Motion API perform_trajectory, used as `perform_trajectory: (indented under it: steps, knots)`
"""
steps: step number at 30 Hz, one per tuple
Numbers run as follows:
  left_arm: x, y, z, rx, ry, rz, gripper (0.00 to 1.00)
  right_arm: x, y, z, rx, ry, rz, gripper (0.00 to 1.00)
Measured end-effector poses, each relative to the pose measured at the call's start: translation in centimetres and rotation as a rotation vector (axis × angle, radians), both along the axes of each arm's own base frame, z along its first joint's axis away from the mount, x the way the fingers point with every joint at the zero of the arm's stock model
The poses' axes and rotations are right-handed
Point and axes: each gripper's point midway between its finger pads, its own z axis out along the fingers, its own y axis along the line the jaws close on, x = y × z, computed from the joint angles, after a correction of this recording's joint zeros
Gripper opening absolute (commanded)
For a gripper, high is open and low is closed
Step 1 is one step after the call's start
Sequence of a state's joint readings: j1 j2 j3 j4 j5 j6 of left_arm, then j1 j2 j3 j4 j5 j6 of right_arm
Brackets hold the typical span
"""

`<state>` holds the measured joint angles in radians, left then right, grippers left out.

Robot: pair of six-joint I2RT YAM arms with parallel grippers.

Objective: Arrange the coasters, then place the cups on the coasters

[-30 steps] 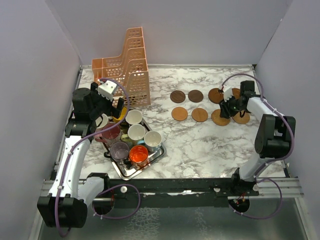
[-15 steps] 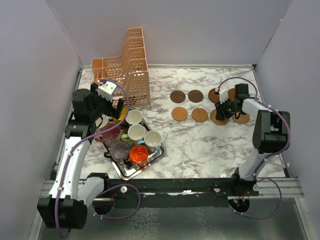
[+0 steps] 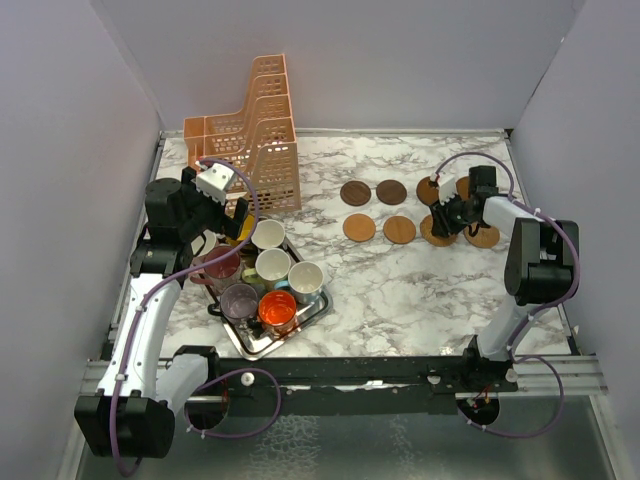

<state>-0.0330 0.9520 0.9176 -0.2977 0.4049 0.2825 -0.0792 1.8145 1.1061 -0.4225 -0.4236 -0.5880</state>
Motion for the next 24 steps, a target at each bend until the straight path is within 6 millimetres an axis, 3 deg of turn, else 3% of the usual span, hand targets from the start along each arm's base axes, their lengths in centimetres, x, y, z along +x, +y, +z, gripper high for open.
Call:
perform_trajectory:
  steps: [24]
  knots:
    - [-0.04, 0.00, -0.04, 0.000, 0.002, 0.000, 0.99, -0.33, -1.01, 0.14, -0.075, -0.011, 0.027, 0.36]
